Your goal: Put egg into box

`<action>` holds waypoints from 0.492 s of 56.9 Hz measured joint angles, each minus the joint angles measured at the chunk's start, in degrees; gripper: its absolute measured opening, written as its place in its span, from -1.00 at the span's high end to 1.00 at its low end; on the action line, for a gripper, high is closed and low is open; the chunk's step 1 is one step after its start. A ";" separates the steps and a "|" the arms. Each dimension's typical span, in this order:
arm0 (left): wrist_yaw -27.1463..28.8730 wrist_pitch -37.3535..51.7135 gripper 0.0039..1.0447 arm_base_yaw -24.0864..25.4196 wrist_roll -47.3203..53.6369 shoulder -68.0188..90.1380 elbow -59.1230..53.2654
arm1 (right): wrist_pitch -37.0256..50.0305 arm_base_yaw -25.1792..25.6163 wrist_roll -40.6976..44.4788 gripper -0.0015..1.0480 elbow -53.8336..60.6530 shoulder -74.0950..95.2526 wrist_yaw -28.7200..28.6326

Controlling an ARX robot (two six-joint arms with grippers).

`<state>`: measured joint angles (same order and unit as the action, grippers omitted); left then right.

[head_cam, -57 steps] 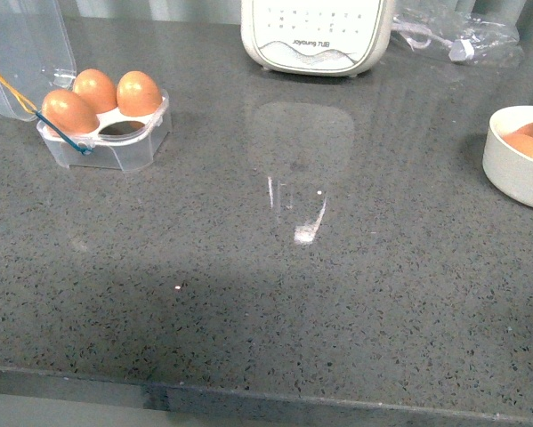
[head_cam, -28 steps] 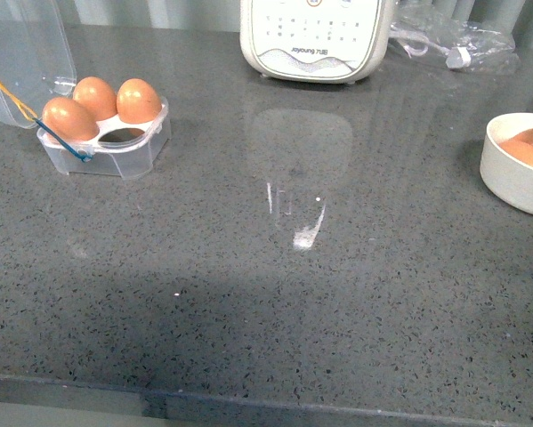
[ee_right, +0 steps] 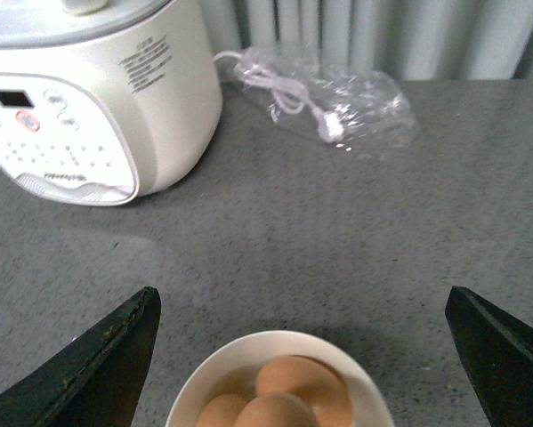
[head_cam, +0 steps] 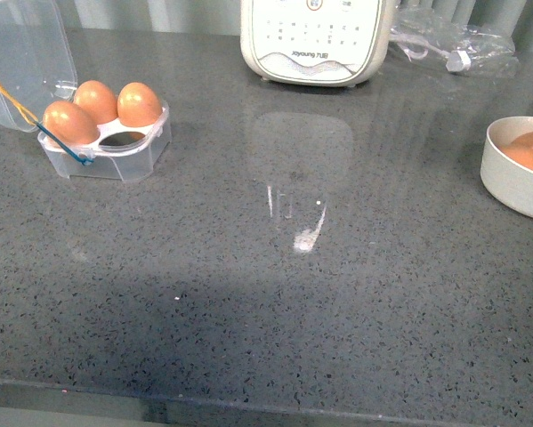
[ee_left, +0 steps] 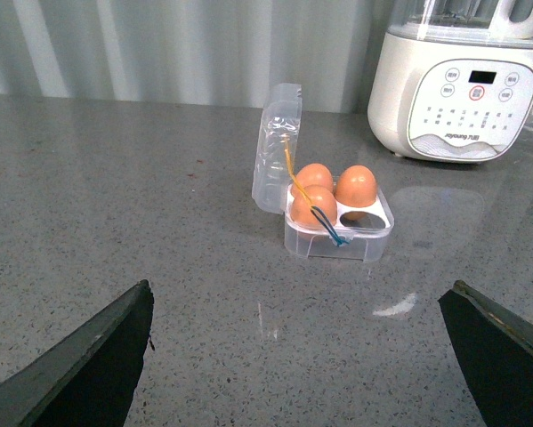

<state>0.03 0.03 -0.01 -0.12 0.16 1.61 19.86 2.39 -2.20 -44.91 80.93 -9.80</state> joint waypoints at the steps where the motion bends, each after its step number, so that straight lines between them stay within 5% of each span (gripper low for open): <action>1: 0.00 0.00 -0.87 0.00 0.00 0.00 0.02 | -0.57 -0.24 0.31 -0.86 -0.24 0.20 -0.52; 28: 0.00 0.00 -0.87 -0.02 0.00 0.00 0.00 | -1.36 -2.01 3.54 -0.86 0.98 5.42 -2.58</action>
<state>0.03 0.03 -0.03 -0.12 0.16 1.61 18.50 0.38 1.34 -43.92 86.35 -12.38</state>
